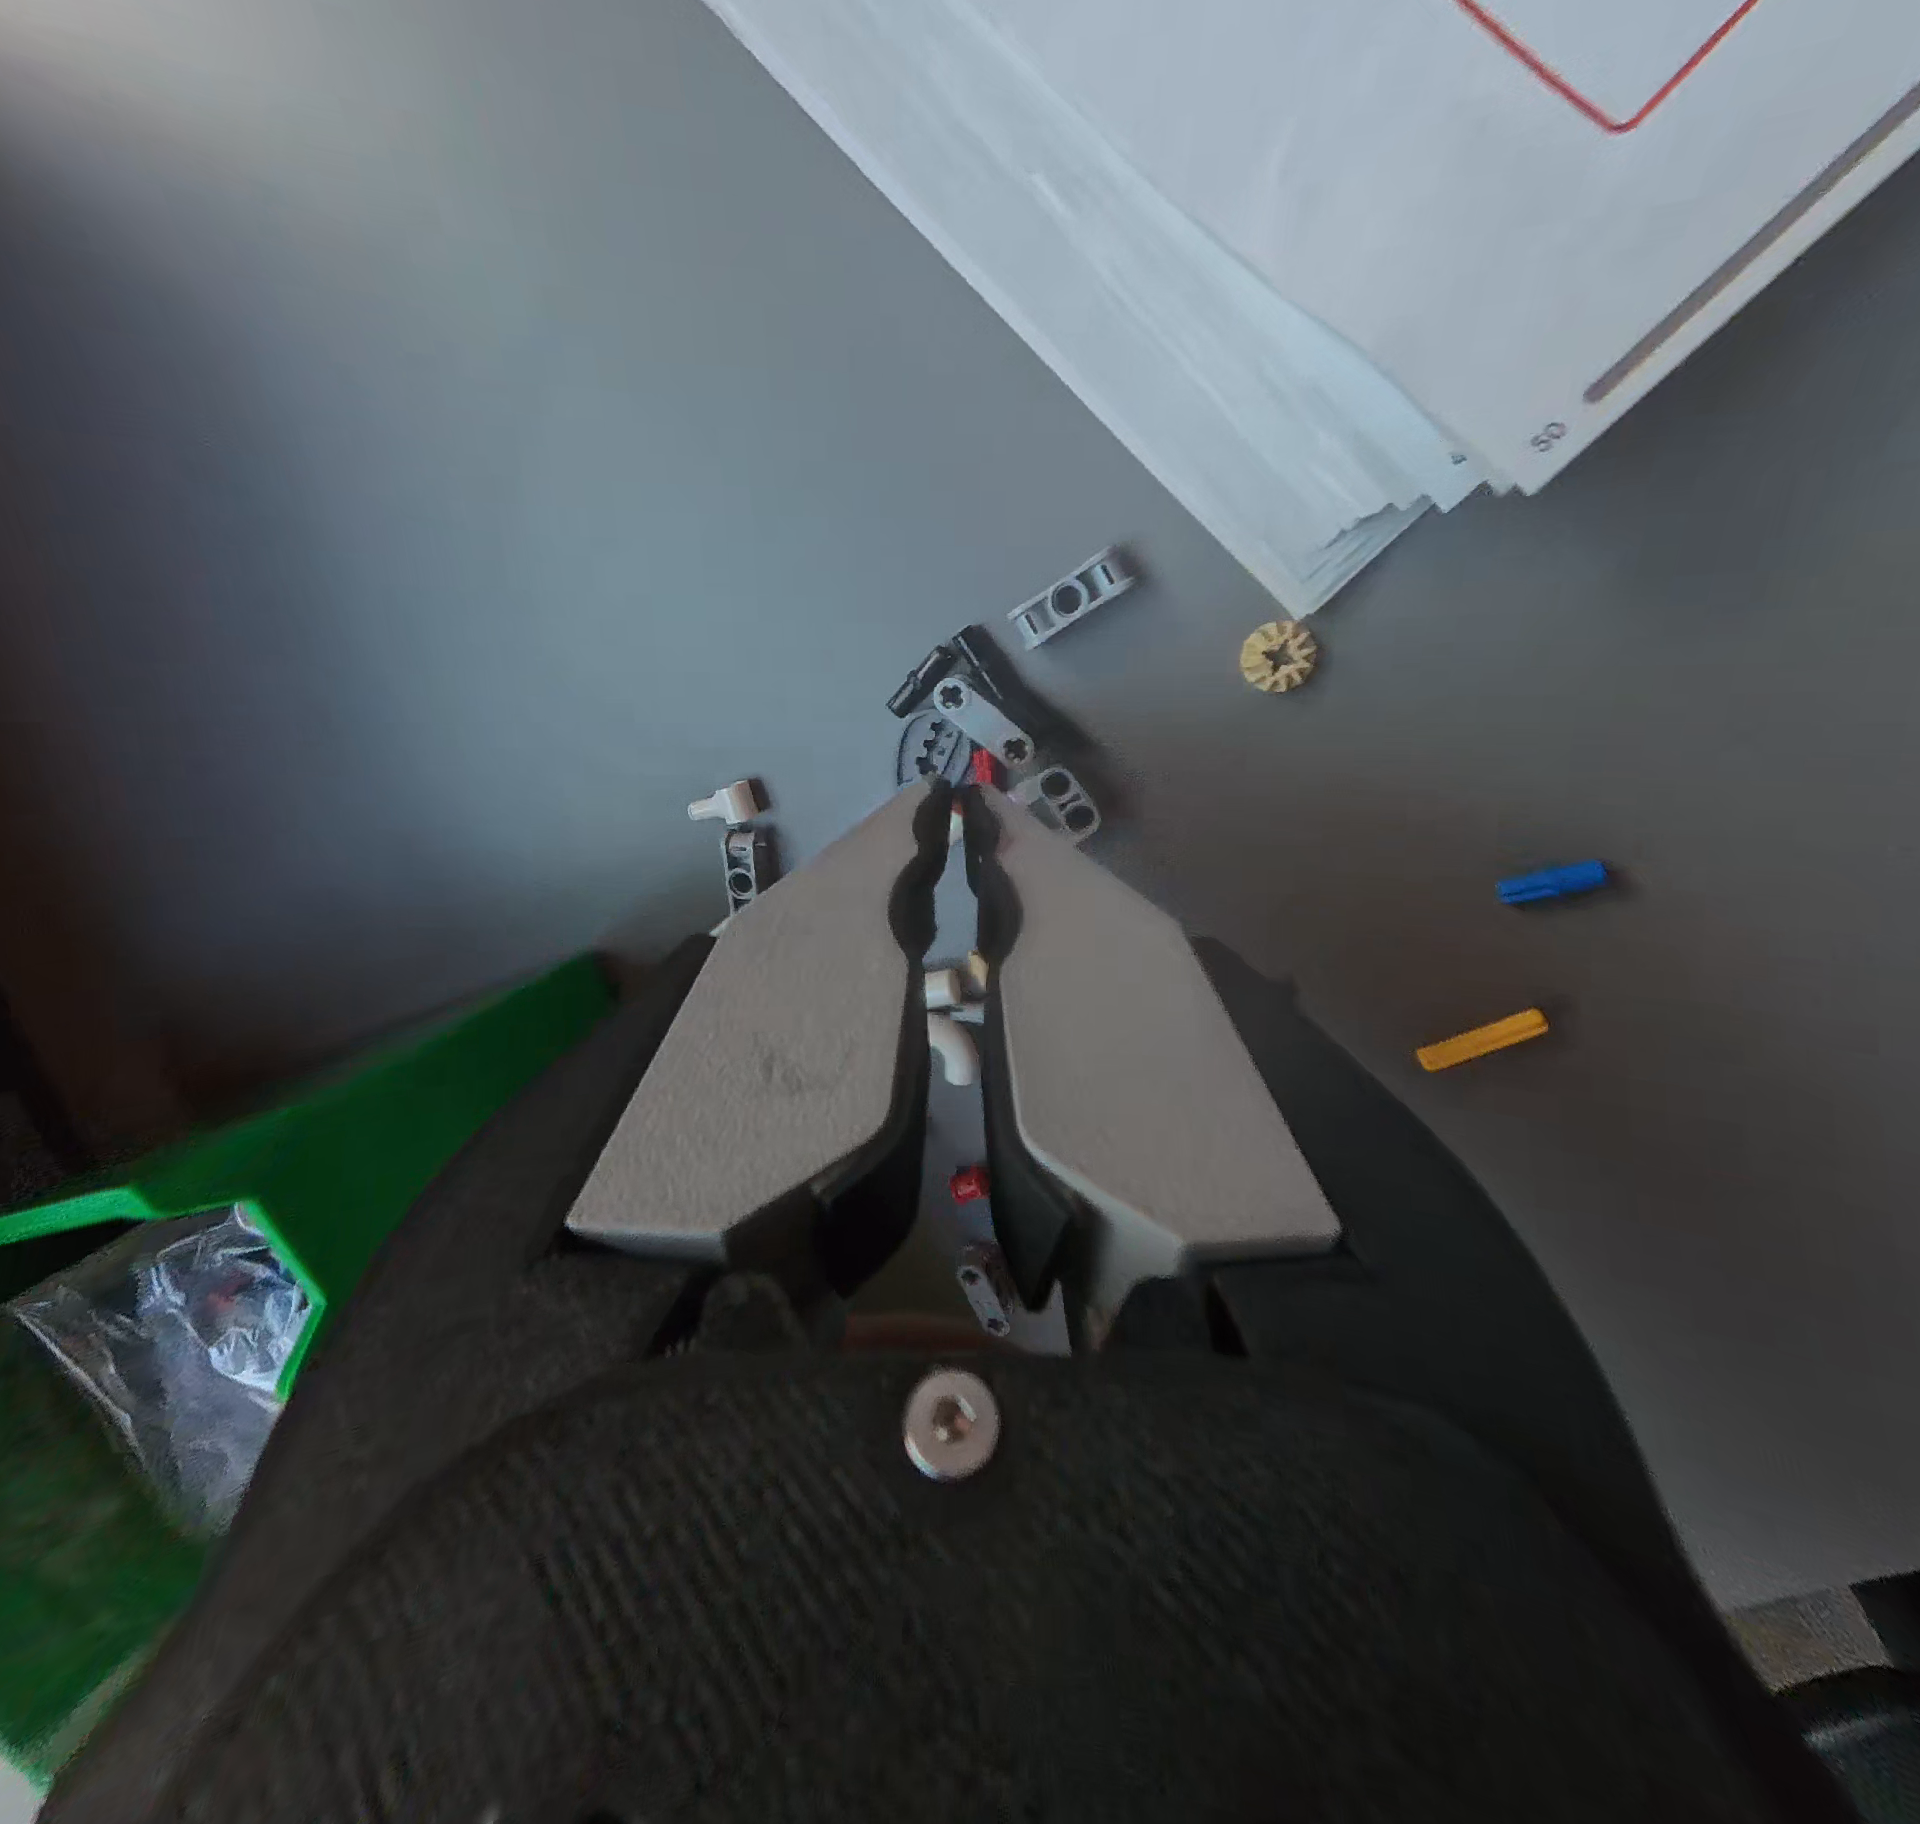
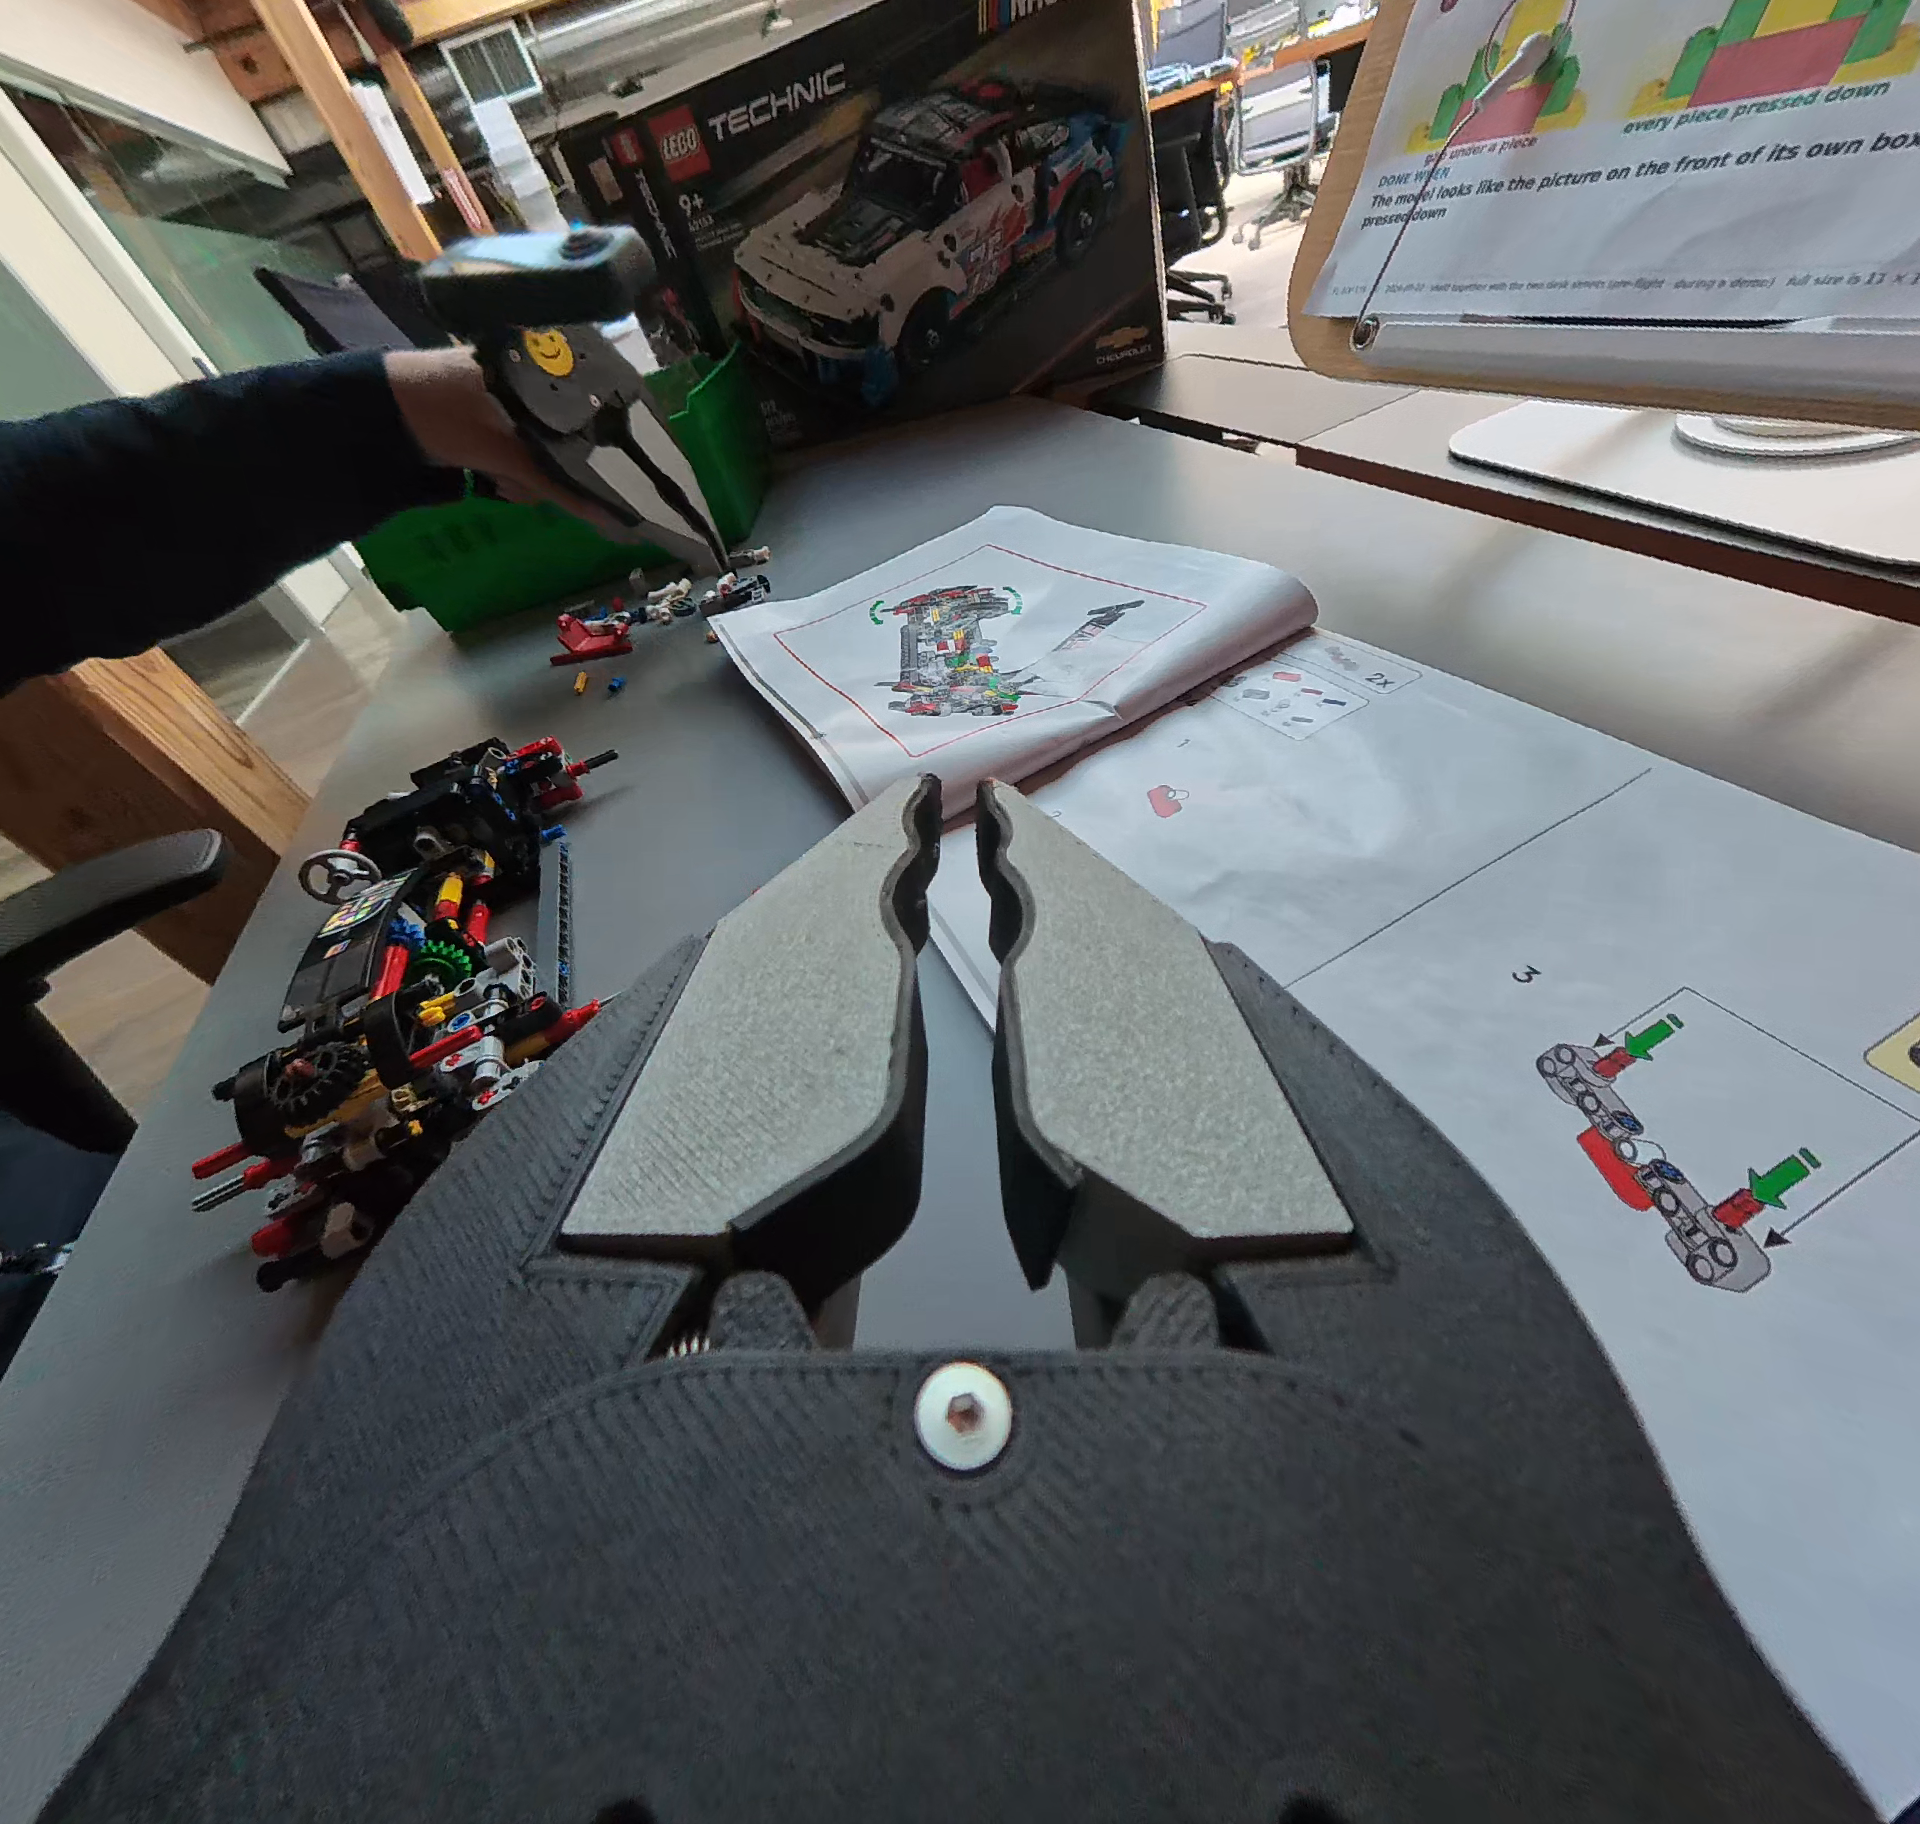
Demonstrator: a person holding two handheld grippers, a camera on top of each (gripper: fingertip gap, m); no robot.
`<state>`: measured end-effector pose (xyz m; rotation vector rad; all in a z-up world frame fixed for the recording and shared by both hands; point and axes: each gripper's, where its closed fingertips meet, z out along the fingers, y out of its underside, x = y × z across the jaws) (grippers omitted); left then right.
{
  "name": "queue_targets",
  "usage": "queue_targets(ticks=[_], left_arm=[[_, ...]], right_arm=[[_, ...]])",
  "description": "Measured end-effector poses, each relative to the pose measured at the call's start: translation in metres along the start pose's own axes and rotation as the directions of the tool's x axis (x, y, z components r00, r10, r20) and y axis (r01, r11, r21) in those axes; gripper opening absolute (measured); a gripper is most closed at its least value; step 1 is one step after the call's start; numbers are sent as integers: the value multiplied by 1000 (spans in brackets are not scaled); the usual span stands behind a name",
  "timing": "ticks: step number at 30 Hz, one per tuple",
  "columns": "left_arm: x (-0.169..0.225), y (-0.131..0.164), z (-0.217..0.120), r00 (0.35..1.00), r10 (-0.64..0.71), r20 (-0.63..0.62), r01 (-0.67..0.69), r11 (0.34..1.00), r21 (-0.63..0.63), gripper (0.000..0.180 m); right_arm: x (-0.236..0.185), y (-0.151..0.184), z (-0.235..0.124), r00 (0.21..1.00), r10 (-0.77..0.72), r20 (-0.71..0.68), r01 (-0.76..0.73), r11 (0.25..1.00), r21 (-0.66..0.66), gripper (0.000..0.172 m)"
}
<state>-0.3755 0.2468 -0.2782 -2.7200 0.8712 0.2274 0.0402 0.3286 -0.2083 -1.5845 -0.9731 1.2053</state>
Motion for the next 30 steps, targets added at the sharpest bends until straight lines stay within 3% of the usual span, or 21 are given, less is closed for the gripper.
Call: queue_targets(ticks=[12, 18, 30], left_arm=[[4, 6, 11, 998, -28, -58, 25, 999, -44, 6], [12, -5, 6, 994, -52, -99, 52, 999, 6, 4], [15, 2, 12, 997, -14, -73, 11, 999, -36, 1]], right_arm=[[-1, 1, 1, 1000, 4, 16, -4, 1000, -10, 3], [-2, 2, 2, 1000, -1, 16, 1, 1000, -15, 2], [-3, 2, 2, 1000, -6, 18, 6, 1000, -17, 2]])
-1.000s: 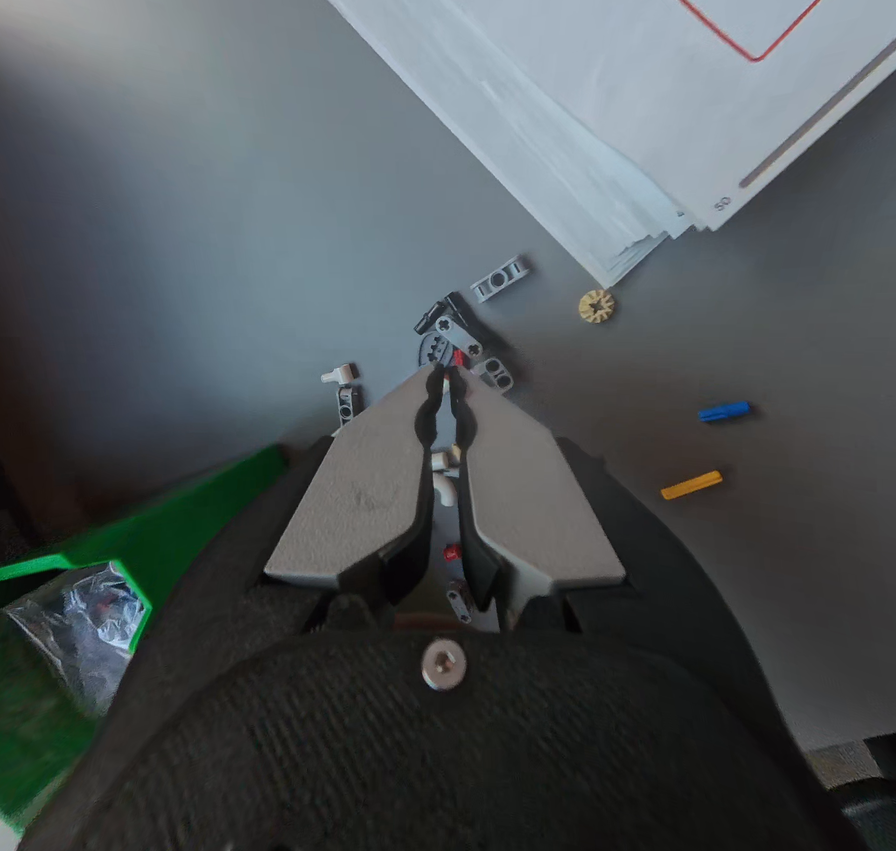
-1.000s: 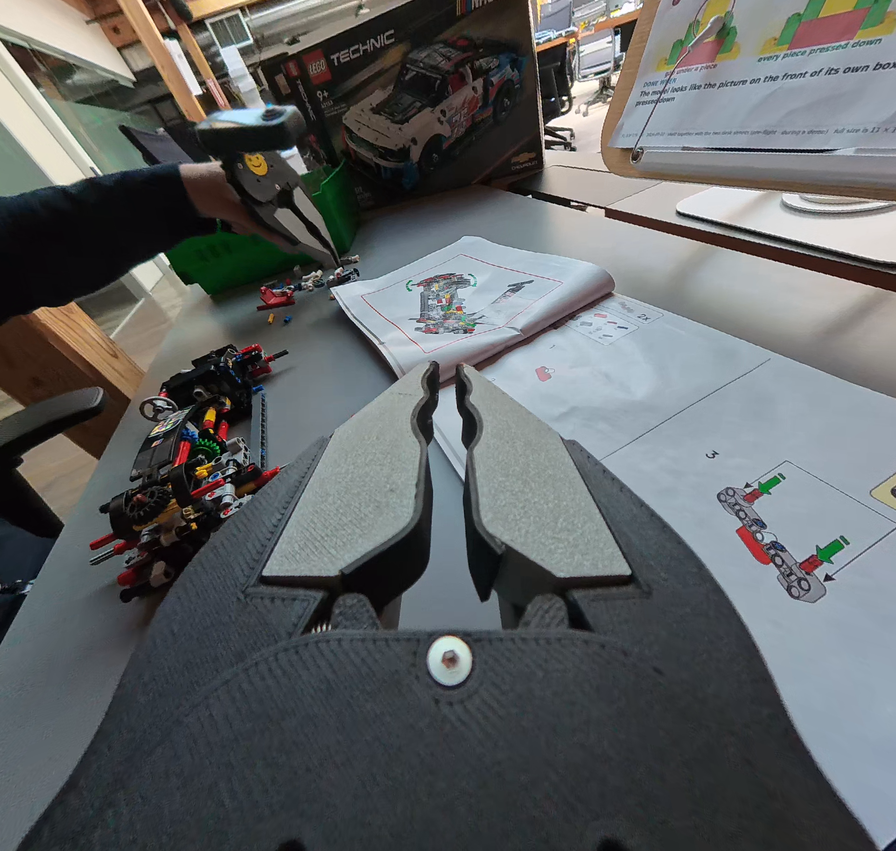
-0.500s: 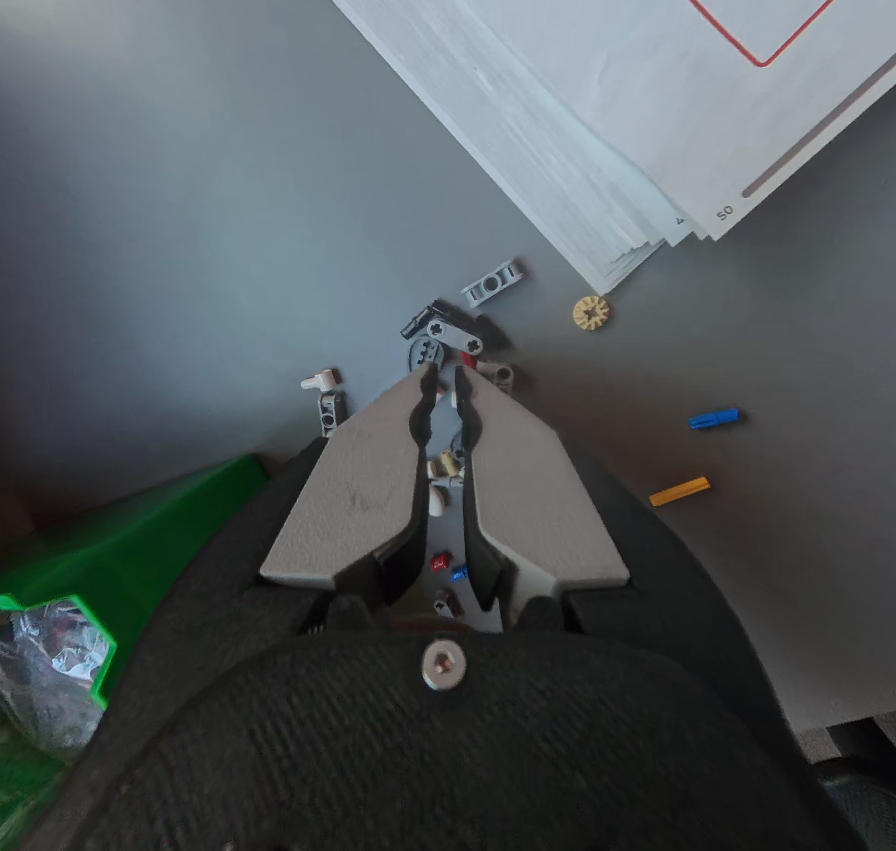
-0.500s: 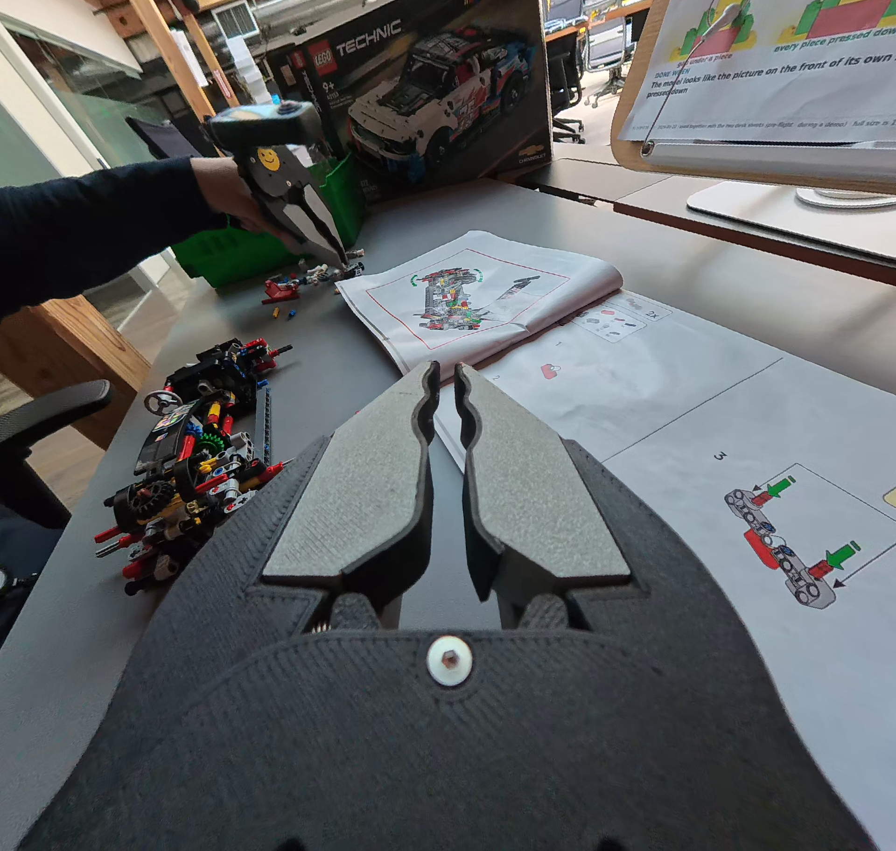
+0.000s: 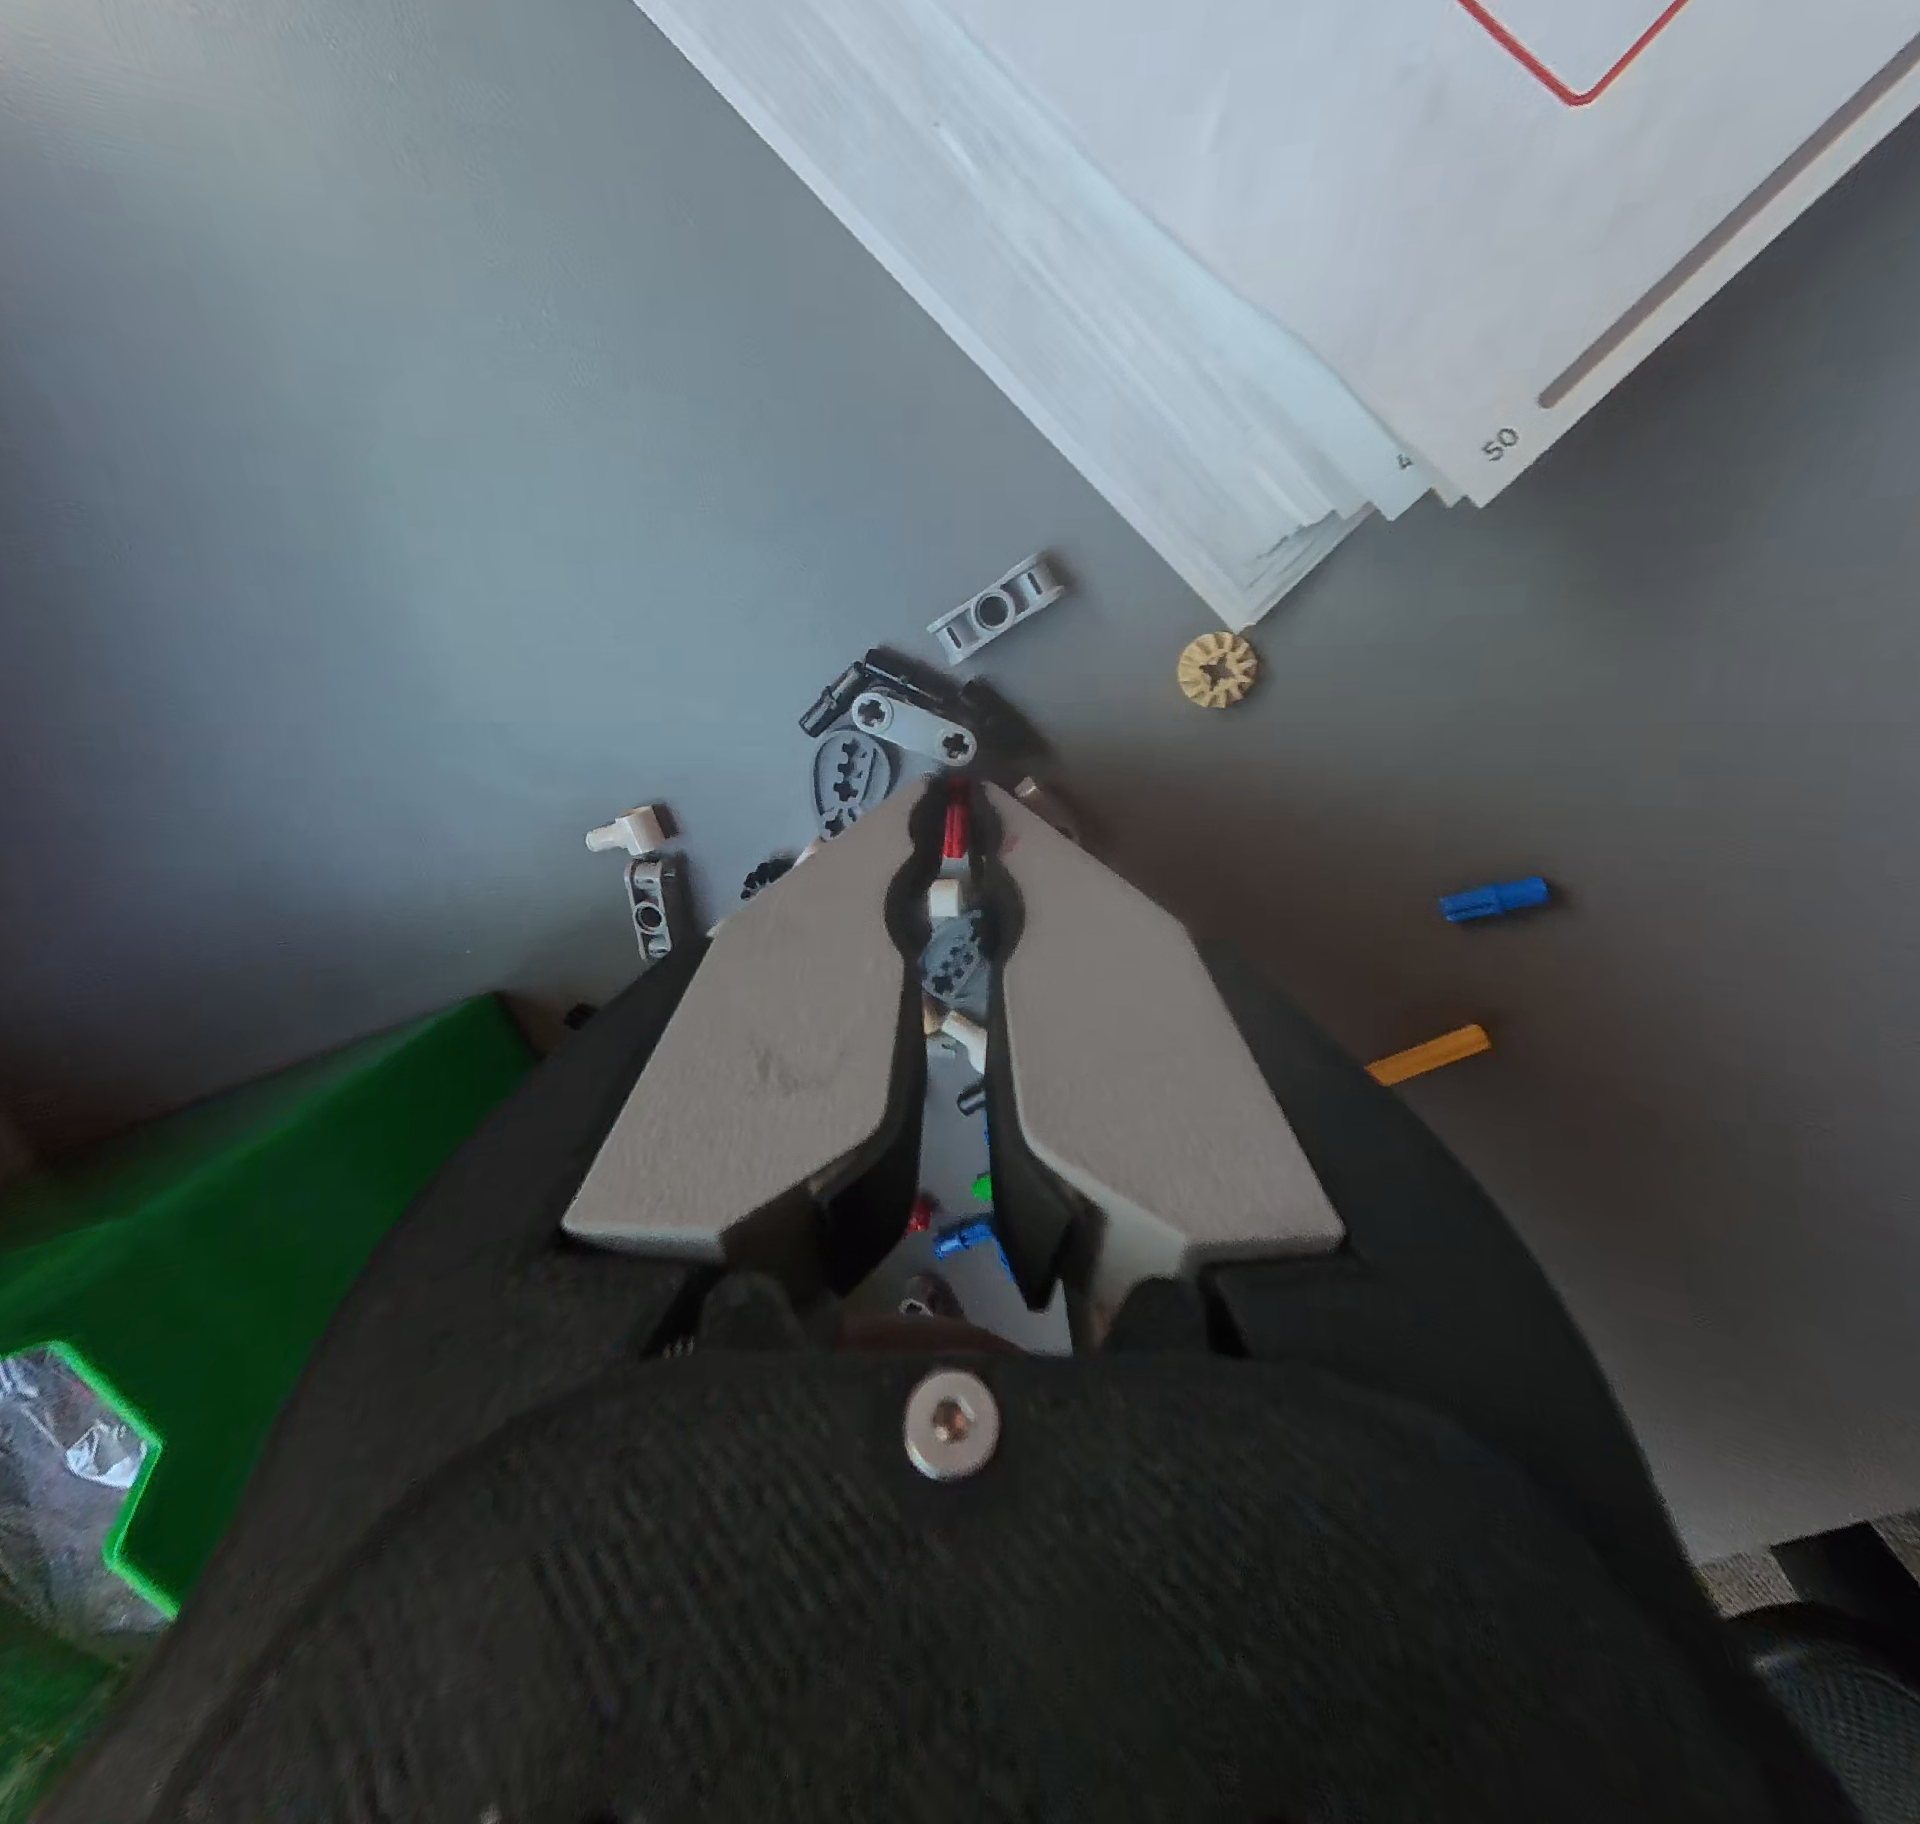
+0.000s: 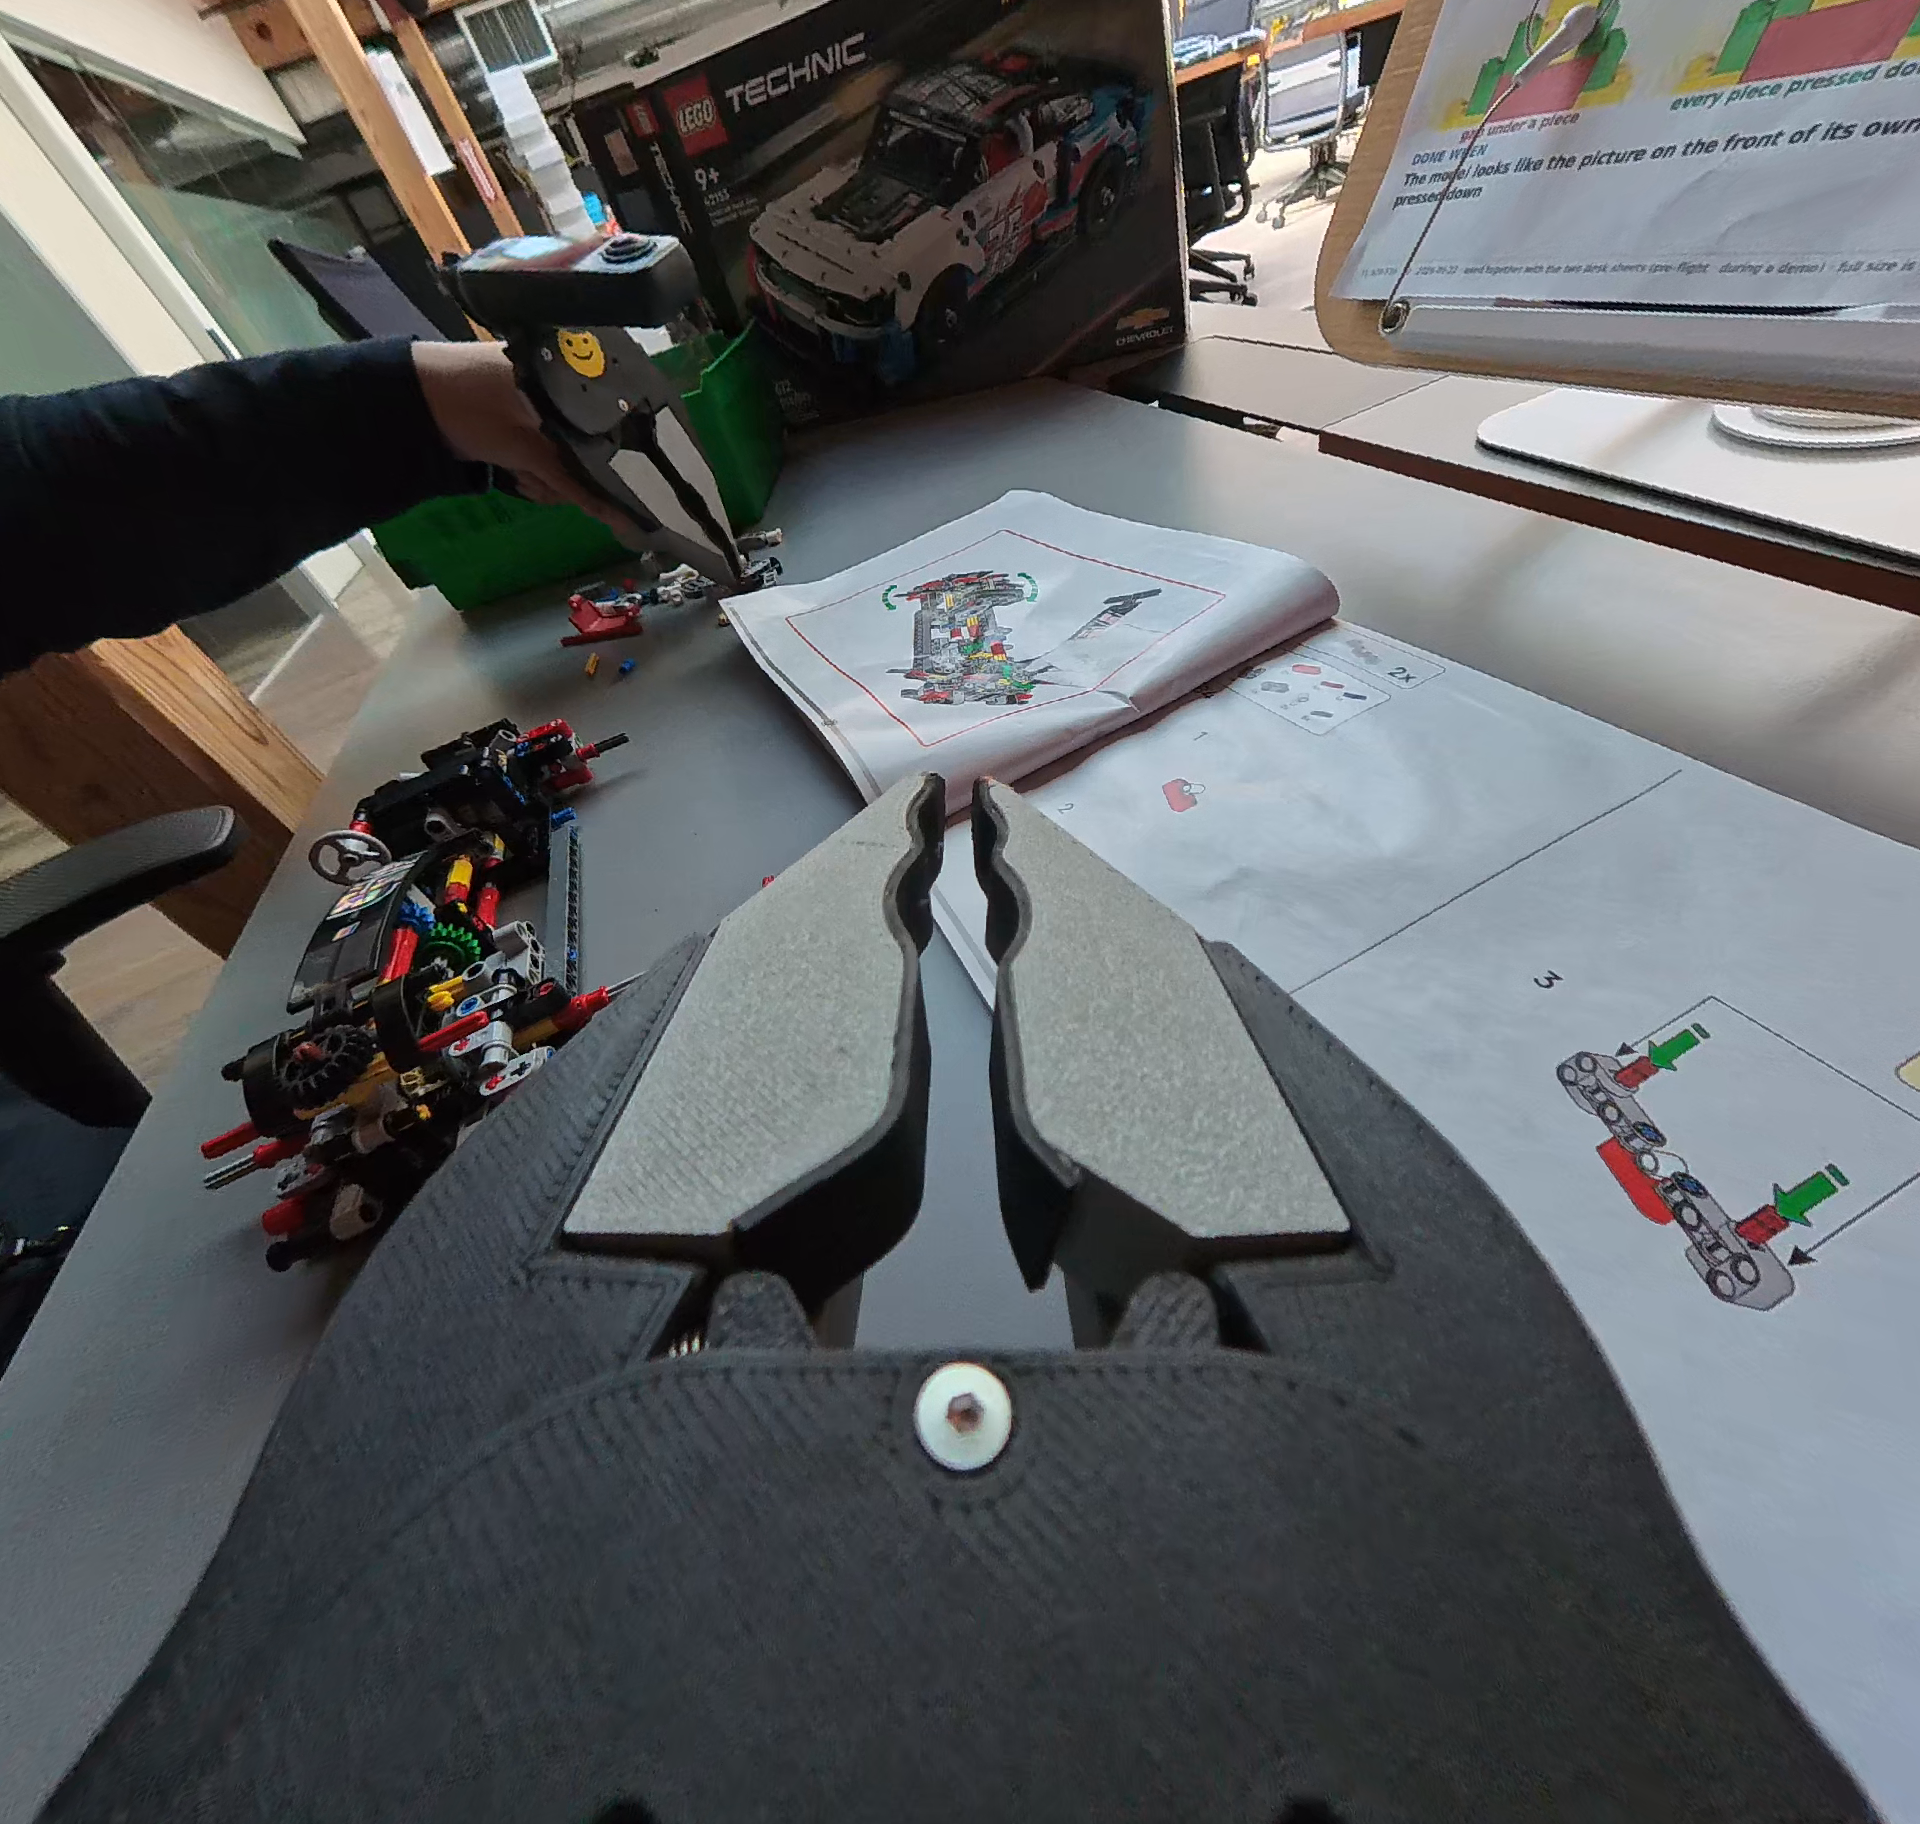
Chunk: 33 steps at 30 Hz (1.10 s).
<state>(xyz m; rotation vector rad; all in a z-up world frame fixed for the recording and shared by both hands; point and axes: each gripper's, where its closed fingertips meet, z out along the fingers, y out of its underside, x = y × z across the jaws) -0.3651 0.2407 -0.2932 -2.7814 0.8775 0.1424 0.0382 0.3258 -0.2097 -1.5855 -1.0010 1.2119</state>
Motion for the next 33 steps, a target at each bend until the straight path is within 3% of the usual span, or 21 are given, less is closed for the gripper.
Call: queue_targets(ticks=[6, 9, 14, 17, 21, 26, 33], left_arm=[[-3, -6, -17, 1000, -8, 16, 7, 999, 36, 1], [7, -27, -43, 998, 30, 58, -36, 993, 112, 0], [114, -109, -79, 948, 316, 43, -311, 886, 344, 0], [178, -151, -70, 876, 481, 24, -451, 802, 393, 1], [221, -185, -44, 814, 580, -26, -524, 753, 398, 1], [242, -192, -20, 782, 620, -71, -559, 747, 360, 1], [242, -188, -3, 771, 628, -107, -568, 754, 330, 3]], right_arm=[[0, 0, 1, 1000, -4, 0, 4, 1000, -4, 2], [0, 0, 1, 1000, -1, 1, 1, 1000, -6, 2], [-1, 1, 3, 1000, -9, 3, 9, 1000, -15, 1], [-2, 2, 3, 1000, -21, -2, 21, 1000, -17, 0], [-3, 1, 0, 1000, -26, -9, 26, 1000, -8, 0], [-5, 3, 1, 999, -32, 1, 32, 999, -20, 0], [-6, 4, 4, 999, -44, 11, 45, 998, -35, 0]])
